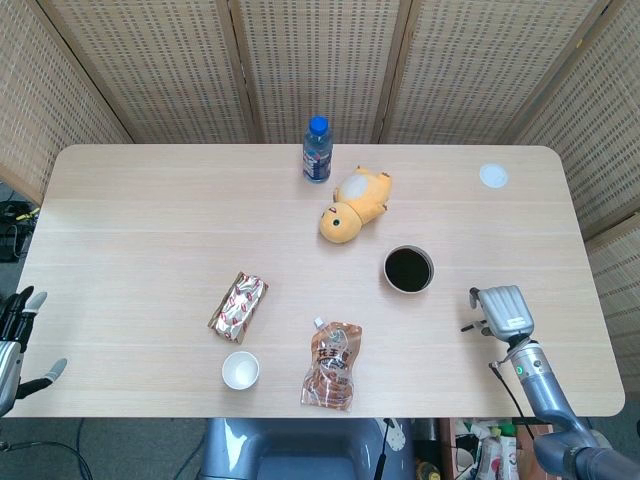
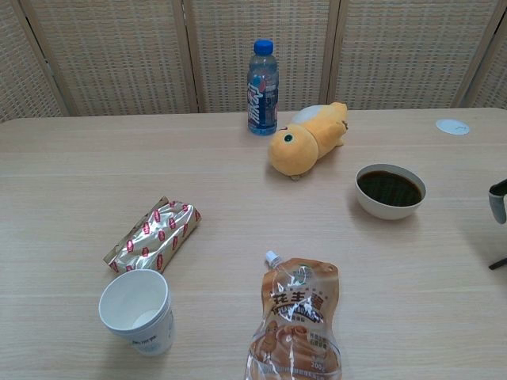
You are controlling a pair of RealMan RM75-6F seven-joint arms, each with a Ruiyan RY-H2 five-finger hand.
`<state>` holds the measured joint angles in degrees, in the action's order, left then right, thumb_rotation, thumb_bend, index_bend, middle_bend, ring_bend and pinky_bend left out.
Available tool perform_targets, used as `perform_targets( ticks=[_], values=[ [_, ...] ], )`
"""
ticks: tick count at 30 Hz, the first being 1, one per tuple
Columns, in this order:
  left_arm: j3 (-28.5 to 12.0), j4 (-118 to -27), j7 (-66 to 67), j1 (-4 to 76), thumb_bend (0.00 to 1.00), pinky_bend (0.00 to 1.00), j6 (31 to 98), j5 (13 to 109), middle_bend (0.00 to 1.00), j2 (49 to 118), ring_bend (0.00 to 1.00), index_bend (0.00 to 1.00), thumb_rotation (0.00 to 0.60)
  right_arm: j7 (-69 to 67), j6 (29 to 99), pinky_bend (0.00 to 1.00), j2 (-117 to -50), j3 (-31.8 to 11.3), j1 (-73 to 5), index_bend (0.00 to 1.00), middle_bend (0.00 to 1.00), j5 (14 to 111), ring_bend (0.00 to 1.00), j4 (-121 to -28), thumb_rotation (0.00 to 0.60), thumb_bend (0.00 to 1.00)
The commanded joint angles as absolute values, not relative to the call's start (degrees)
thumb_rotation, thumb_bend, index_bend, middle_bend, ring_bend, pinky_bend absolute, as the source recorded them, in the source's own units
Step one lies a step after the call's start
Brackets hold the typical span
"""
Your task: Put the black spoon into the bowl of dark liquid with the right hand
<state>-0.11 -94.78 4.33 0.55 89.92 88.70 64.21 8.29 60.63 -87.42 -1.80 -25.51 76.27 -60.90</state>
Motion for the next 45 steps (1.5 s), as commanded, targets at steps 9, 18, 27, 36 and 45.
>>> perform_targets(
  ticks=[9, 18, 27, 36, 45],
  values=[
    [-0.1, -94.8, 4.2, 0.6, 0.23, 0.00, 89.5, 88.6, 0.00, 64.0, 0.00, 0.01, 0.600, 9.4, 58.6, 0.98, -88.8, -0.9, -25.8, 0.57, 0.85, 77.5, 0.88, -58.3, 0.600, 0.46],
    [0.0, -95.2, 4.6, 0.8, 0.23, 0.00, 89.1, 88.8, 0.00, 64.0, 0.00, 0.00, 0.600, 10.7, 57.0, 0.98, -88.5, -0.1, -26.0, 0.56, 0.85, 78.4, 0.88, -57.6, 0.600, 0.47],
    [0.1, -95.7, 4.9, 0.8, 0.23, 0.00, 88.9, 88.9, 0.00, 63.7, 0.00, 0.00, 0.600, 11.4, 56.1, 0.98, -89.6, 0.5, -26.1, 0.56, 0.85, 79.3, 0.88, -55.7, 0.600, 0.48],
    [0.2, -95.9, 5.0, 0.7, 0.23, 0.00, 88.7, 88.8, 0.00, 63.6, 0.00, 0.00, 0.600, 11.8, 55.4, 0.98, -91.0, 0.6, -26.4, 0.57, 0.85, 80.0, 0.88, -53.9, 0.600, 0.48],
    [0.3, -96.0, 4.9, 0.7, 0.23, 0.00, 88.5, 88.8, 0.00, 63.5, 0.00, 0.00, 0.600, 12.1, 54.7, 0.98, -91.7, 0.8, -26.3, 0.57, 0.85, 80.2, 0.88, -53.0, 0.600, 0.49]
  ],
)
